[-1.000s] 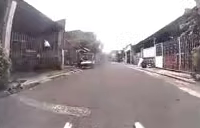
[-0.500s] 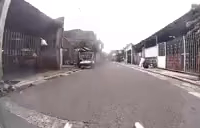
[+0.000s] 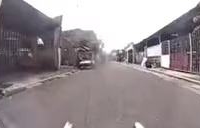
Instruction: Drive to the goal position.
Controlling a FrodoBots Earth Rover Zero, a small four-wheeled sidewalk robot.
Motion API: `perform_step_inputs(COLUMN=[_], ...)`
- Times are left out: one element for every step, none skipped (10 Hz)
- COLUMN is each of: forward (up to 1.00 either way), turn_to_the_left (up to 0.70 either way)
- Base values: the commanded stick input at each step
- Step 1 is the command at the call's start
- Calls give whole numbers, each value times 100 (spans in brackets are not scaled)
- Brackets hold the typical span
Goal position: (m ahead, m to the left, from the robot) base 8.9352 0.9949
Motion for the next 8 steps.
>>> perform_step_inputs(forward=[70,70,70,70,70,70,70,70], turn_to_the_left=[0,0,0,0,0,0,0,0])
